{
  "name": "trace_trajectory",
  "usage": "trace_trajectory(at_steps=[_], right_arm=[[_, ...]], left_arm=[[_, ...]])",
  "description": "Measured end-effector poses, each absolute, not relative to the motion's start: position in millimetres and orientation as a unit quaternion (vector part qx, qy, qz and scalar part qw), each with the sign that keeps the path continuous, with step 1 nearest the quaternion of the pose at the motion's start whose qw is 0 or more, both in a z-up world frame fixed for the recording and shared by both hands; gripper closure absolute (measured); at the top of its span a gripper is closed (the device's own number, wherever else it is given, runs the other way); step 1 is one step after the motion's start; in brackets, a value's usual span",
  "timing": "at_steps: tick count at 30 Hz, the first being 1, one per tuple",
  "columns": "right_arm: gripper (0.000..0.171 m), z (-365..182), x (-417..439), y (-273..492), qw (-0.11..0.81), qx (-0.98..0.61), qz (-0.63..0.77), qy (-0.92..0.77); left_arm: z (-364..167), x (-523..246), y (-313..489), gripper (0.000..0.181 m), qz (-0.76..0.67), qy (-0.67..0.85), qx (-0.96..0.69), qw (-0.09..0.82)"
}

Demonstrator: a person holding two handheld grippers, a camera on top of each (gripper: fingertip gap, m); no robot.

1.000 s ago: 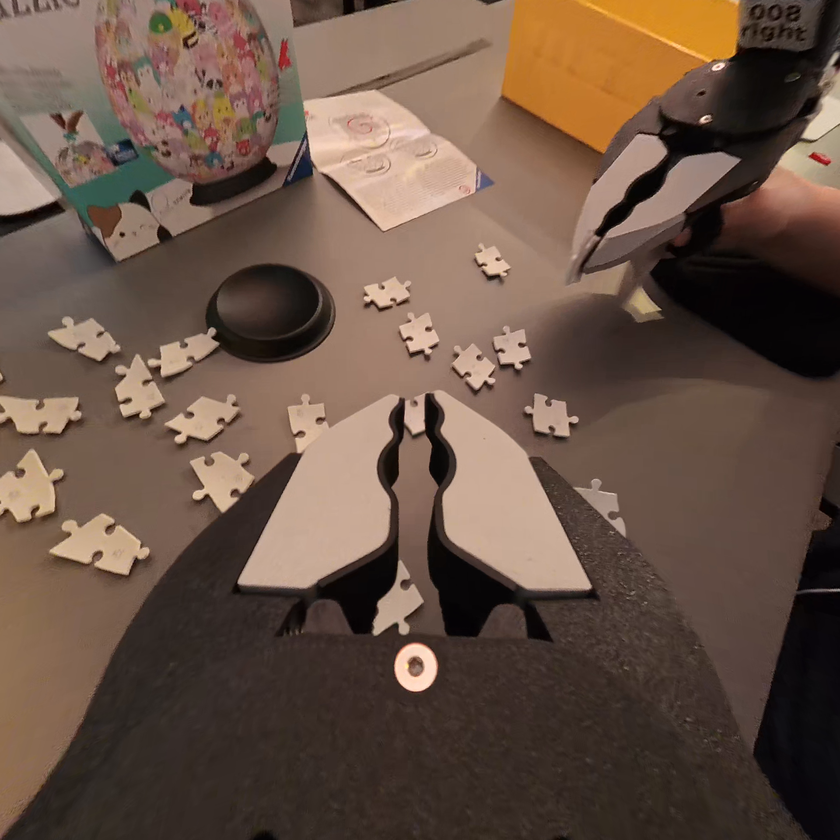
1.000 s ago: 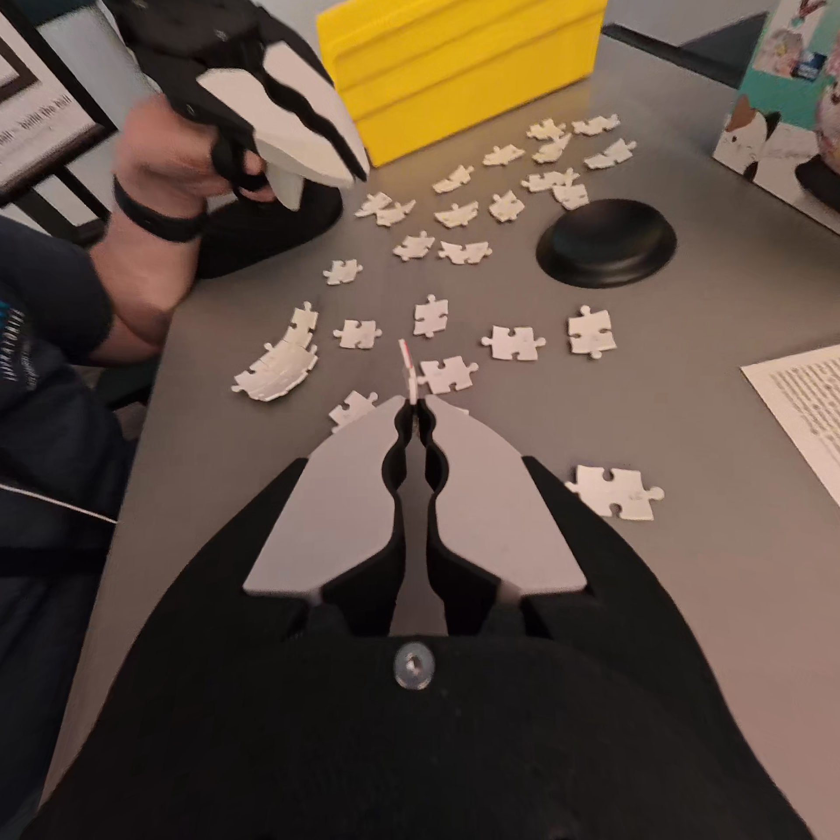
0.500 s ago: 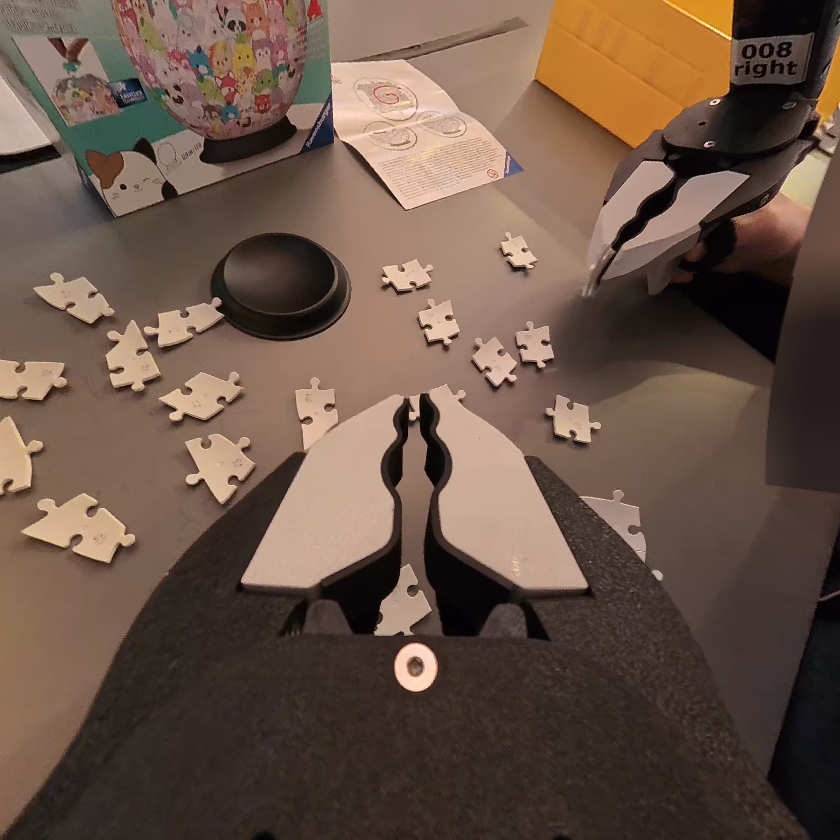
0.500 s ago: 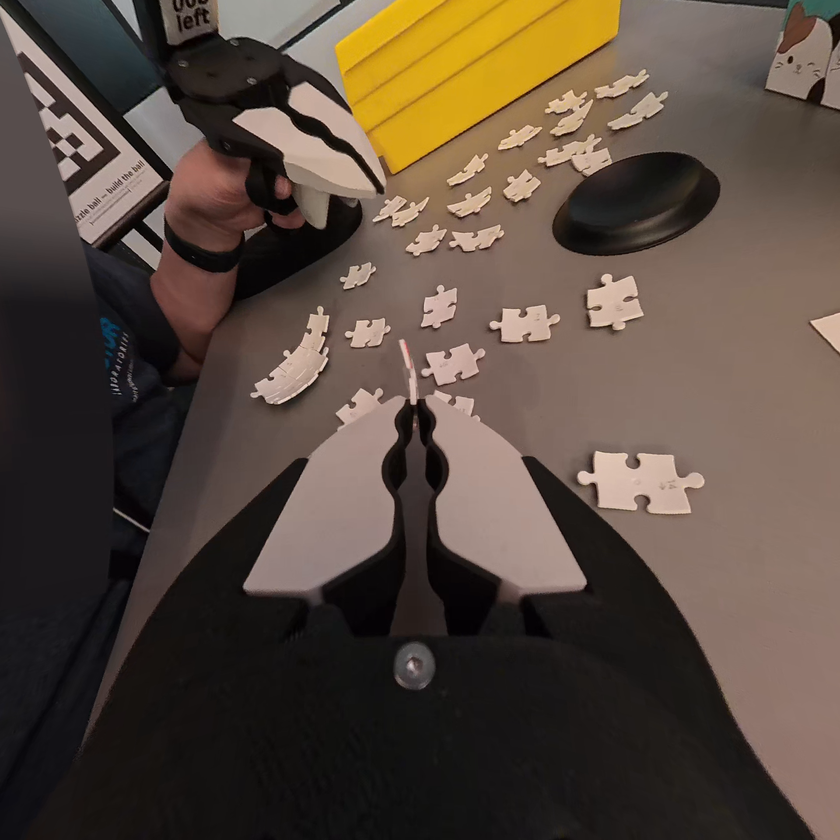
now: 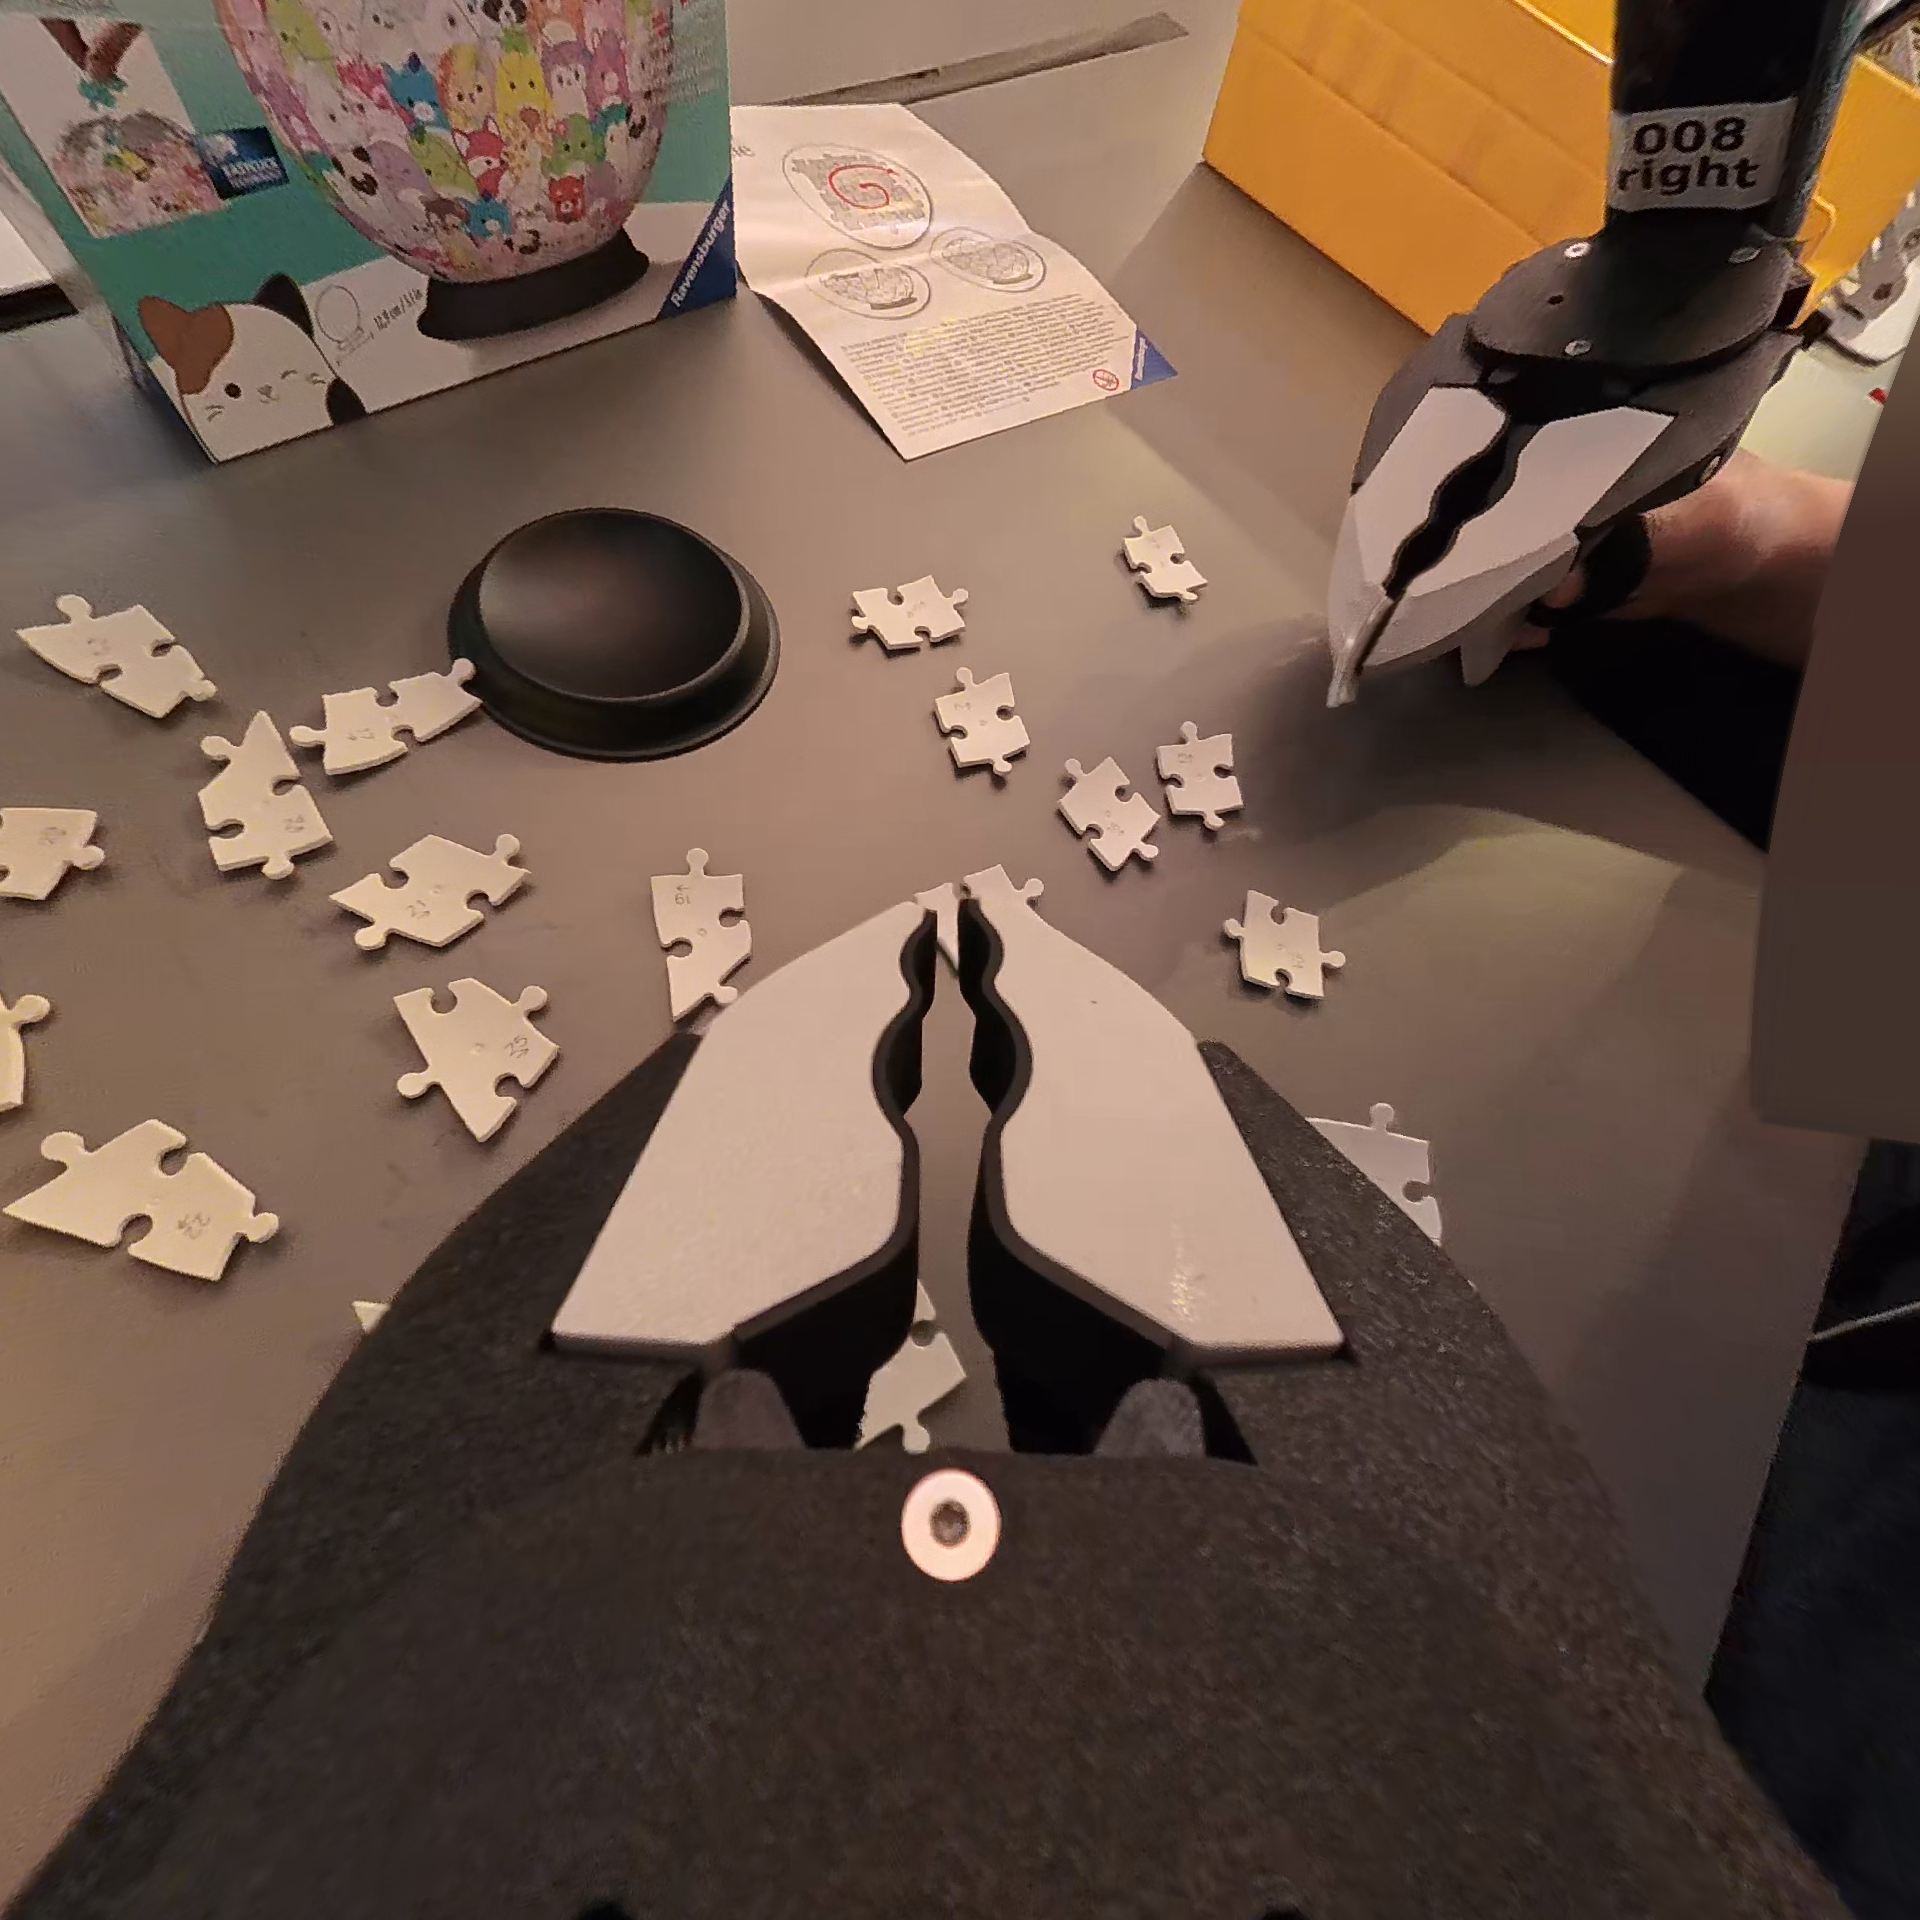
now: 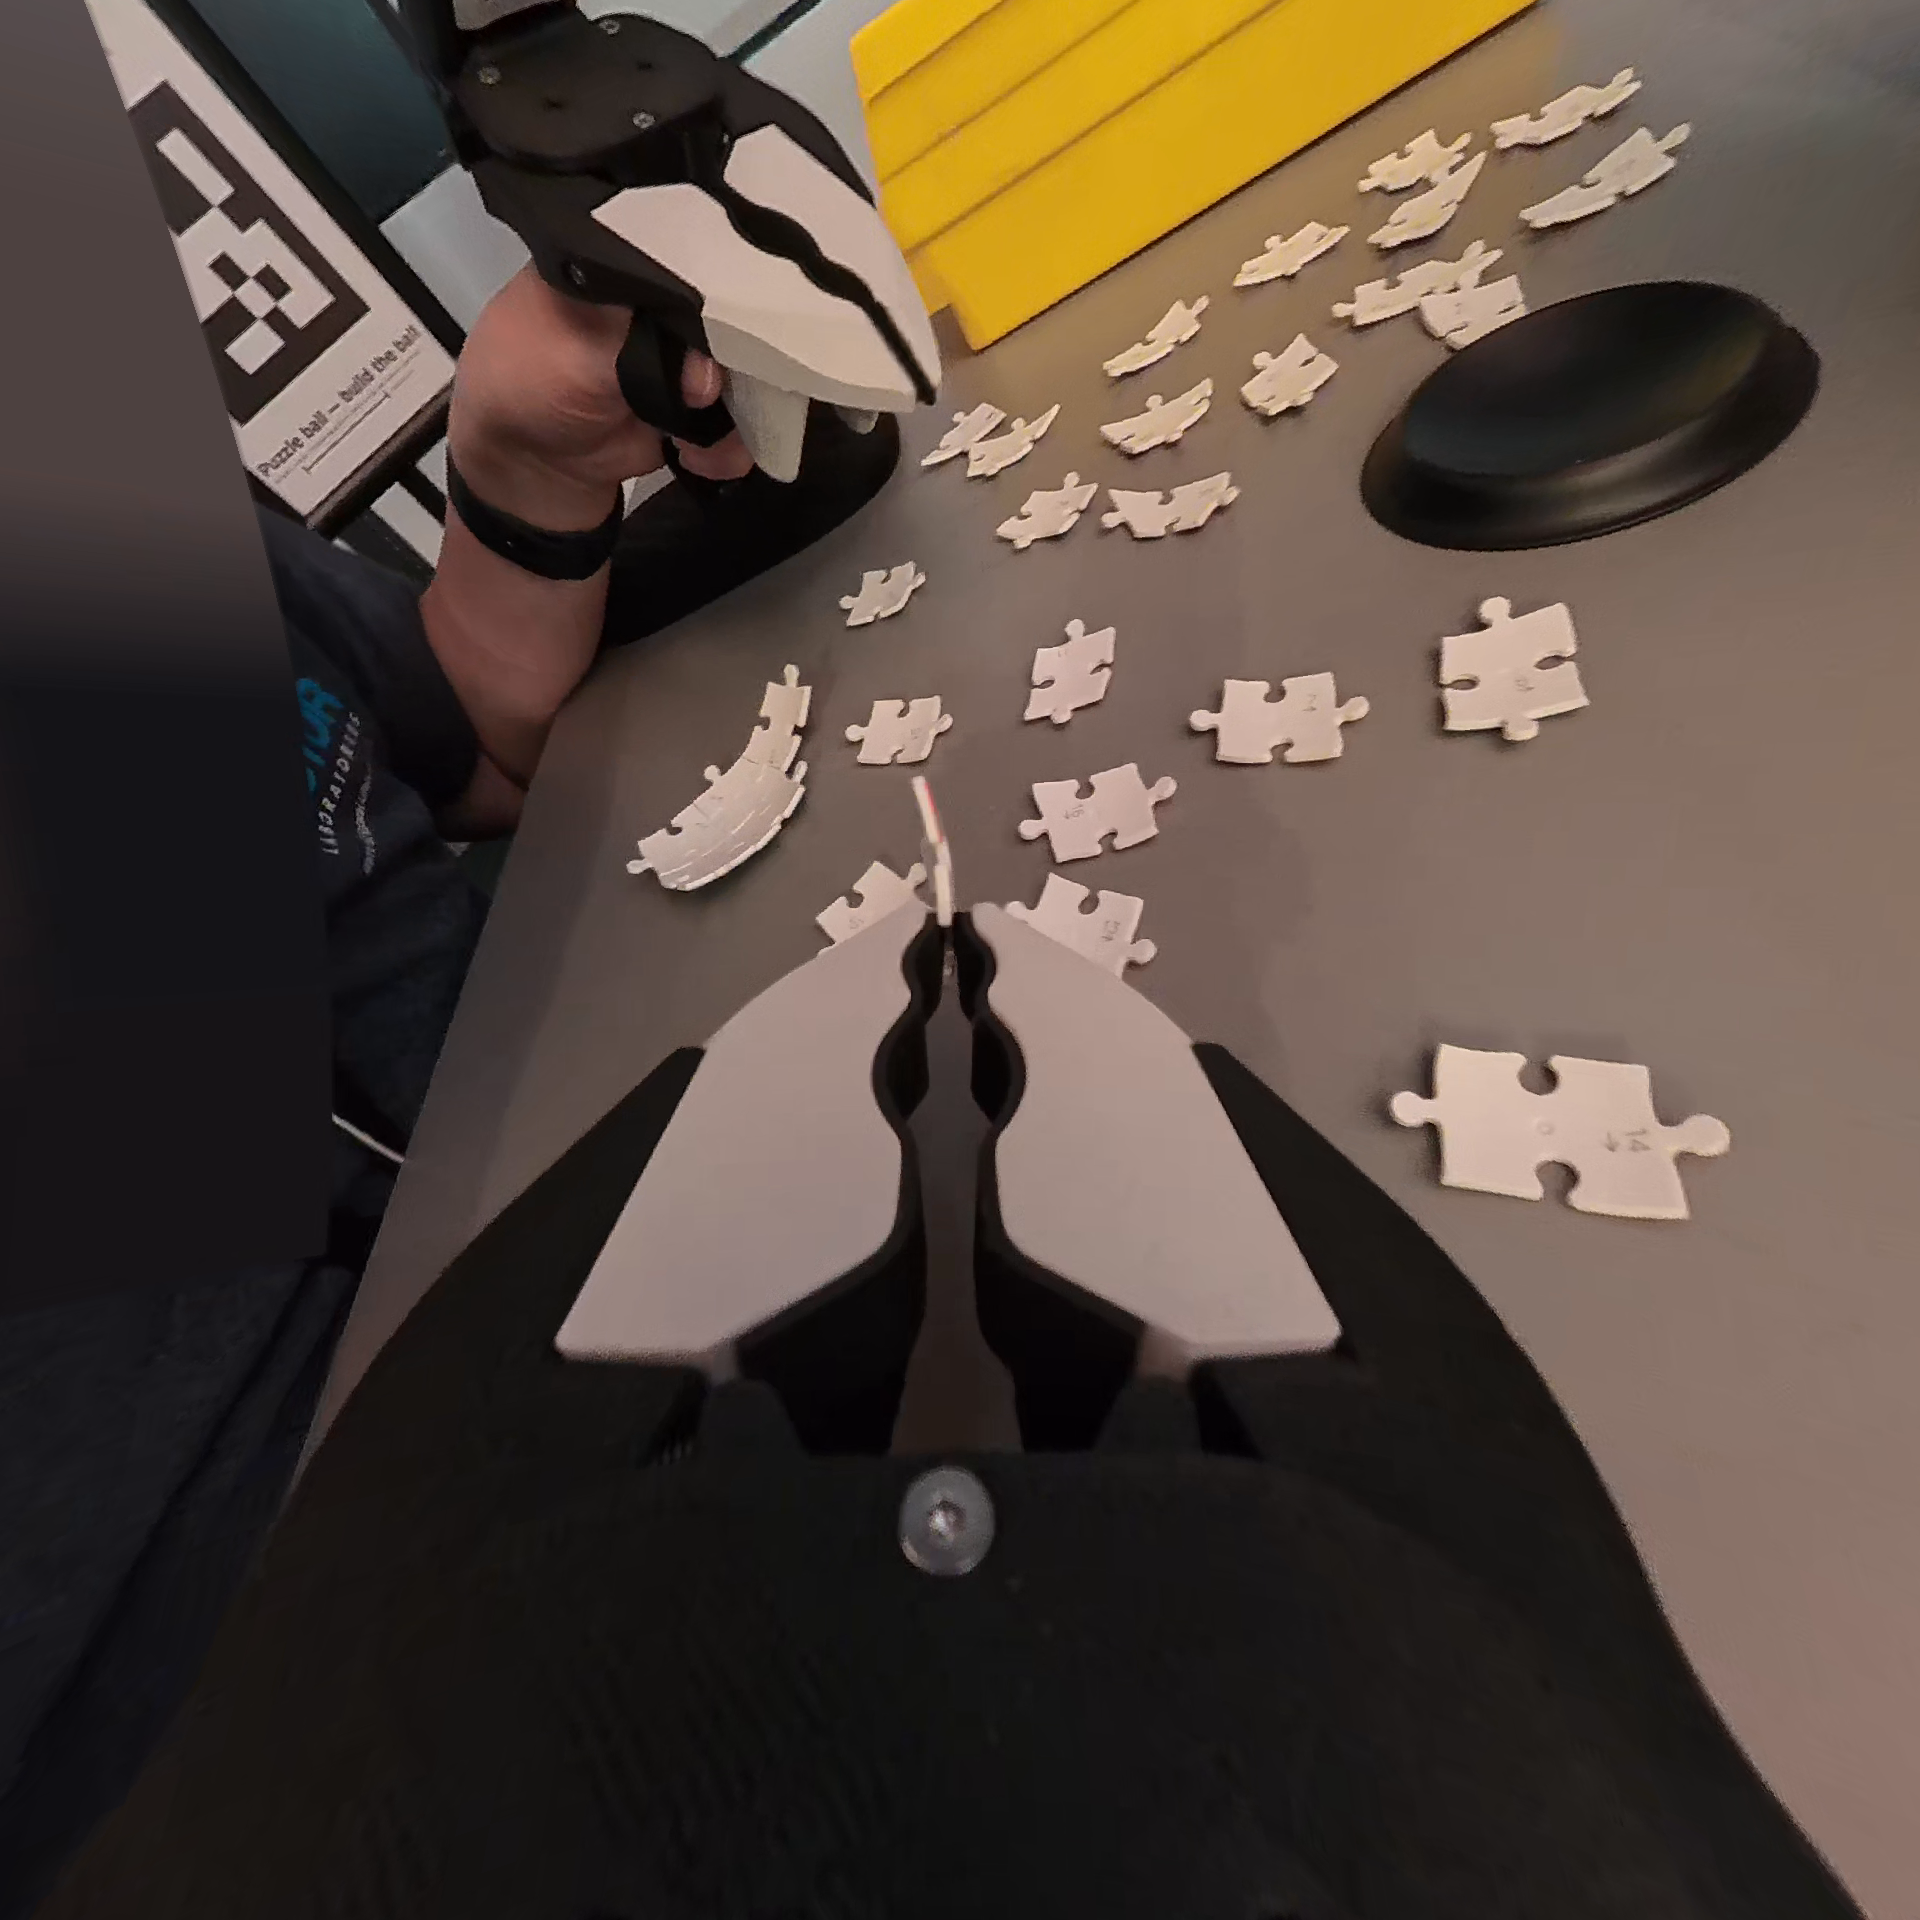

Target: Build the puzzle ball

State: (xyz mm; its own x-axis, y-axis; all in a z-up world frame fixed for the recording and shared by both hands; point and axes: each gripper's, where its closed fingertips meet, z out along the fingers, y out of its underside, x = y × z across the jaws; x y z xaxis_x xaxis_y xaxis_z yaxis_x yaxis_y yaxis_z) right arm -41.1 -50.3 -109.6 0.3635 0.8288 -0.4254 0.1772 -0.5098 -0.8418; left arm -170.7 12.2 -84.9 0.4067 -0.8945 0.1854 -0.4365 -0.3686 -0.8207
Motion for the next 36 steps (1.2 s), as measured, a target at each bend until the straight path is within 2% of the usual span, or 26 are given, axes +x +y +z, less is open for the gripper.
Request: trace_trajectory(at_steps=[5, 11, 18, 24, 30, 36], right_arm=[[0.168, -108.2, -55.8, -67.7, 0.317, -0.721, 0.485, -0.380], [0.168, -109.9, -92.8, -94.5, 0.193, -0.730, 0.479, -0.446], [0.168, -112.1, -144.1, -81.3, 0.052, -0.728, 0.387, -0.564], [0.168, -122.7, -161.3, -73.8, -0.033, -0.727, 0.319, -0.607], [0.168, -132.6, -162.2, -70.4, -0.085, -0.733, 0.297, -0.606], [0.168, -137.0, -164.7, -70.6, -0.077, -0.734, 0.317, -0.596]], left_arm=[[-71.9, -172.6, 8.7, 0.179, -0.328, 0.450, -0.743, 0.371], [-65.6, -203.7, -11.0, 0.164, -0.317, 0.428, -0.754, 0.384], [-94.8, -213.6, -53.5, 0.159, -0.375, 0.414, -0.777, 0.290], [-123.5, -215.7, -66.7, 0.154, -0.330, 0.440, -0.795, 0.257], [-131.4, -206.9, -72.1, 0.154, -0.358, 0.437, -0.793, 0.229], [-137.3, -203.9, -70.7, 0.153, -0.352, 0.441, -0.796, 0.220]])
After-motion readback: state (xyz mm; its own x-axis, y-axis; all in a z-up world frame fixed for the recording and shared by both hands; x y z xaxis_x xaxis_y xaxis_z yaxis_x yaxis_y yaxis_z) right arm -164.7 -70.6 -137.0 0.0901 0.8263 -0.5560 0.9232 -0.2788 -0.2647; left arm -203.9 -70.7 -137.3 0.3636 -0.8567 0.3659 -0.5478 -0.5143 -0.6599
